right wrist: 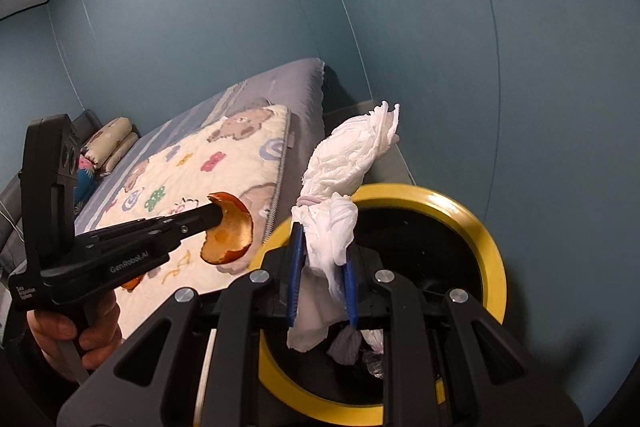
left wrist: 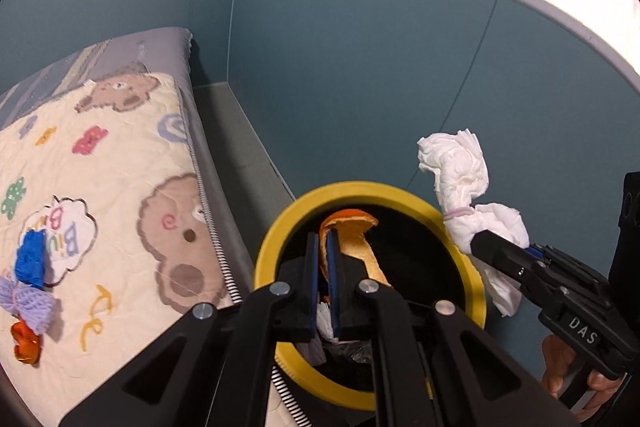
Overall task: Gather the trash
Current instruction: 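Carry the orange peel and white tissue over the bin with both tools, then move both tools back over the remaining trash on the bed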
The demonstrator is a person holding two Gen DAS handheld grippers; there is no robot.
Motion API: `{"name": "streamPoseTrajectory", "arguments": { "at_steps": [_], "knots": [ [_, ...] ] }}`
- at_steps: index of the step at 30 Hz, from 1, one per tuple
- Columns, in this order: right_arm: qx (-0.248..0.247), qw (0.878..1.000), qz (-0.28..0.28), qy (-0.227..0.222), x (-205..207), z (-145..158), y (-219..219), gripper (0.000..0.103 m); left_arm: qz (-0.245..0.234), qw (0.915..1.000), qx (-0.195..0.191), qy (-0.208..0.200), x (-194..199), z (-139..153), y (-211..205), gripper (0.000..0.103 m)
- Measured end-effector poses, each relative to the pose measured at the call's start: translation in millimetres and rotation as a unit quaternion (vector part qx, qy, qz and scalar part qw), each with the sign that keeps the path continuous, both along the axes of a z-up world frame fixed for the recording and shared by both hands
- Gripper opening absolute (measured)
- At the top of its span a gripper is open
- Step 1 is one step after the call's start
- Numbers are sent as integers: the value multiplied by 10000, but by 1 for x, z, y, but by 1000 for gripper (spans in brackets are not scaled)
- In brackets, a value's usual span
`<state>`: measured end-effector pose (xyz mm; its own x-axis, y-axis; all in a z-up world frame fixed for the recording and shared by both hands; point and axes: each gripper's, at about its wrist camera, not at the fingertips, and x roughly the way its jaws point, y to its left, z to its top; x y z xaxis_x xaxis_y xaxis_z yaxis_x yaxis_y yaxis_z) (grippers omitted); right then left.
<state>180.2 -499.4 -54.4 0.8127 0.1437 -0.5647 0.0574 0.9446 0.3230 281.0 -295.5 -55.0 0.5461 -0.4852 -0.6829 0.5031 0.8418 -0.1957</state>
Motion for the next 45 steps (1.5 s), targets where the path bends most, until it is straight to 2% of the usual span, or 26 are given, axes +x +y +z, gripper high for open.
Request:
{"name": "streamPoseTrajectory", "arguments": {
  "at_steps": [9,11,13,15,19,21,27,30,33,45],
  "knots": [
    [77,9996,-58,256,5,-33,-17,18,-60,9991,84,403,20,-36,-16,5],
    [82,9995,-88,290,8,-37,-19,19,-85,9990,79,443,23,-39,-17,7],
    [81,9994,-121,322,10,-40,-20,21,-93,9989,77,448,26,-42,-18,14],
    [106,9992,-161,350,12,-42,-22,24,-86,9989,40,455,27,-42,-17,24],
    [185,9989,-252,340,12,-44,-24,42,-45,9991,-32,426,25,-39,-14,40],
    [201,9988,-306,319,11,-43,-24,44,1,9993,-55,375,22,-36,-9,52],
    [253,9987,-347,285,8,-38,-20,56,224,9997,49,-11,13,-24,17,72],
    [266,9989,-260,301,8,-34,-12,60,379,9987,184,-276,6,-18,32,78],
    [260,9992,-181,255,8,-27,-2,62,523,9974,254,-418,-2,-12,49,82],
    [9,9995,312,-63,1,20,56,67,1321,9896,99,-564,-13,11,138,87]
  ]
}}
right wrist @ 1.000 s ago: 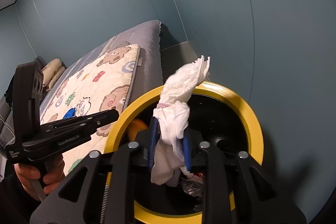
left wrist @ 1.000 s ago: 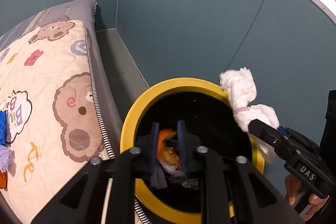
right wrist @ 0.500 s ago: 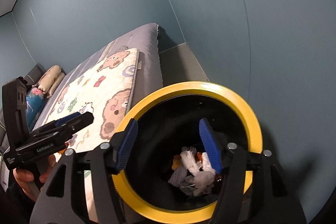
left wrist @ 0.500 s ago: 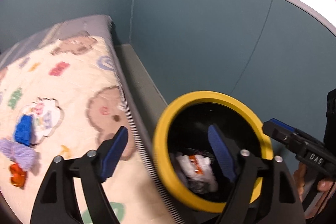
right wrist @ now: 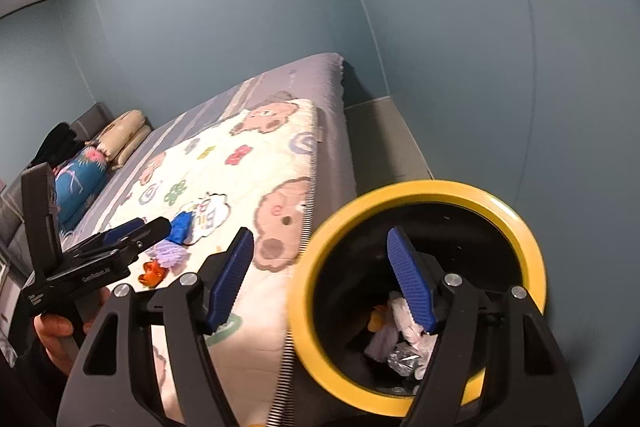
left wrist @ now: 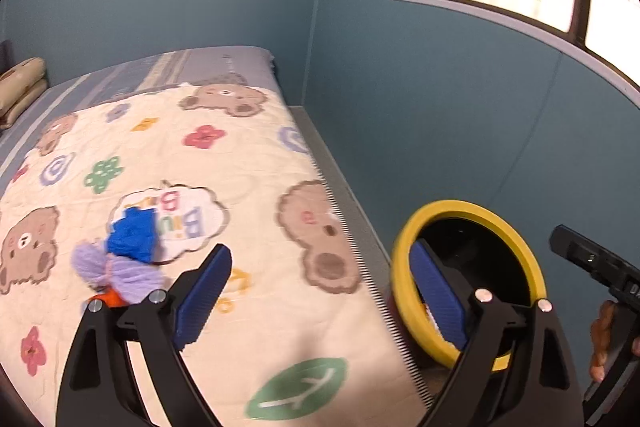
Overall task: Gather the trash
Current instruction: 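Move both tools back over the remaining trash on the bed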
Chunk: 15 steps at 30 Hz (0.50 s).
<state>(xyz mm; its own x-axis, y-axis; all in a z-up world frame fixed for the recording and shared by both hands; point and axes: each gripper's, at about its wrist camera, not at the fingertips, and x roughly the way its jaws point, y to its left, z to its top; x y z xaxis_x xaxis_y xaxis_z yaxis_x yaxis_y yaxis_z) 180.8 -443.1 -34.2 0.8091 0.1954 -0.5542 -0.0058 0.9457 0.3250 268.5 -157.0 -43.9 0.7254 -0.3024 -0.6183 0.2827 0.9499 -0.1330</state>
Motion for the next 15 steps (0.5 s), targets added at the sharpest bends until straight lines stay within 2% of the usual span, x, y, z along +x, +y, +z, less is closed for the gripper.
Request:
{"name": "streamPoseTrajectory", "arguments": {
  "at_steps": [8,15],
  "knots": [
    [-183,9988,444,-22,14,22,53,68,677,9977,37,56,-1,-8,76,87],
    [-352,9956,859,100,40,25,107,68,1254,9918,65,237,2,-26,145,87]
  ]
}}
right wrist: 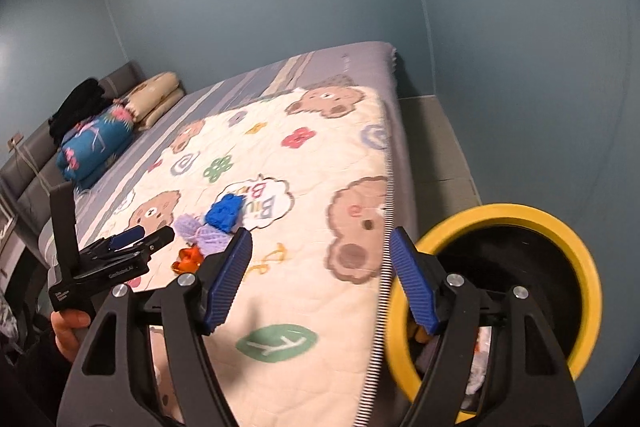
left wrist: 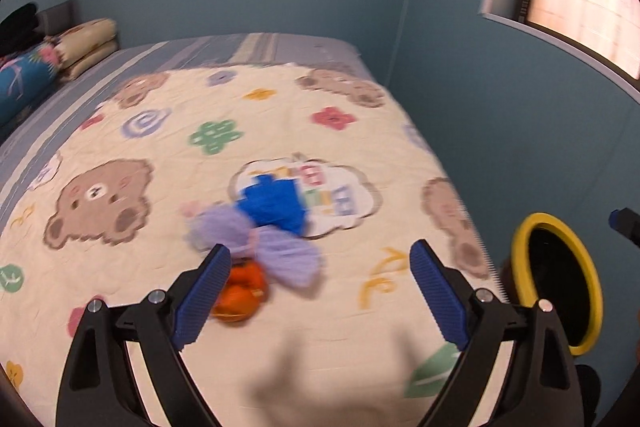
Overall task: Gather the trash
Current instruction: 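Move both tools back over the remaining trash on the bed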
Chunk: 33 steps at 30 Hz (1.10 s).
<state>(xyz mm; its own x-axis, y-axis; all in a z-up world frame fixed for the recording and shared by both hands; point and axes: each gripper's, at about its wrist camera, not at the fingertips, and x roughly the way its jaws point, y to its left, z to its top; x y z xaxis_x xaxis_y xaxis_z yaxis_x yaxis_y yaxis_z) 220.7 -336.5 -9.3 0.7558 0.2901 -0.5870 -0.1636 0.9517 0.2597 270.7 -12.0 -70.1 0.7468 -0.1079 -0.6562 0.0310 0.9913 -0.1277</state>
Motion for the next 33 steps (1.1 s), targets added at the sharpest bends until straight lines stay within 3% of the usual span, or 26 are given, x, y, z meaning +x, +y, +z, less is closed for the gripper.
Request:
{"name": "streamPoseTrajectory", "arguments": {
  "at_steps": [12,28,33],
  "knots": [
    [-232,9955,782,492,63,-28,100,68,507,9972,-217,496,14,-56,77,87],
    [-278,9717,1949,1307,141,-91,211,67,453,9932,-710,804,39,-101,91,87],
    [-206,9628,2124,1657,164,-116,230,67,378,9915,-832,926,46,-114,89,78]
  ]
}}
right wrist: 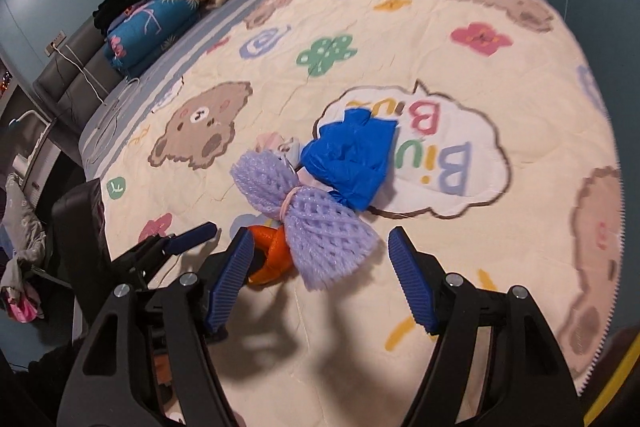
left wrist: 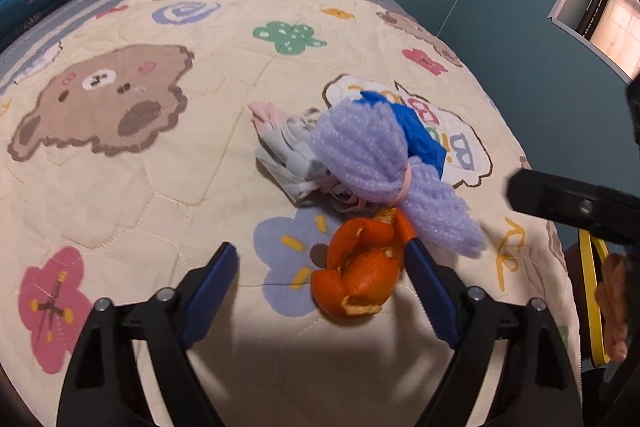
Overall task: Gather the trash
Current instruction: 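Move both tools back over the remaining trash on the bed, then grasp the orange tangerine peel with the left tool while the right tool grasps the lavender foam net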
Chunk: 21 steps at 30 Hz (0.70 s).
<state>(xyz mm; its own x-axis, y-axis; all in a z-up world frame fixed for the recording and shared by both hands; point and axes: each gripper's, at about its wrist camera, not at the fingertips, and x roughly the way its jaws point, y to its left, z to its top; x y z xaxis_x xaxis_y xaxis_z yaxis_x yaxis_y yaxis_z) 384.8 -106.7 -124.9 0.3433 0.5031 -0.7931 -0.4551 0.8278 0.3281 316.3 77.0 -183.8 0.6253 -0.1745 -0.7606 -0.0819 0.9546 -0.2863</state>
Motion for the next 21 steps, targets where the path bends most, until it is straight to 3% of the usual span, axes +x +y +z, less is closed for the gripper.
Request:
{"name": "streamPoseTrajectory", "arguments": {
  "at_steps": [4,11,15,21],
  "knots": [
    [-37,9998,70,180,14,-15,10,66,-80,9999,-146,20,3,-8,-2,70],
    [-143,9988,225,420,26,-38,27,55,-307,9984,-483,-30,3,-12,-4,31],
    [-120,9983,209,531,27,-49,29,47,-341,9986,-393,-92,0,-11,-8,26],
    [-53,9985,128,533,27,-49,29,27,-341,9984,-448,-112,-1,-10,-5,21]
  ]
}}
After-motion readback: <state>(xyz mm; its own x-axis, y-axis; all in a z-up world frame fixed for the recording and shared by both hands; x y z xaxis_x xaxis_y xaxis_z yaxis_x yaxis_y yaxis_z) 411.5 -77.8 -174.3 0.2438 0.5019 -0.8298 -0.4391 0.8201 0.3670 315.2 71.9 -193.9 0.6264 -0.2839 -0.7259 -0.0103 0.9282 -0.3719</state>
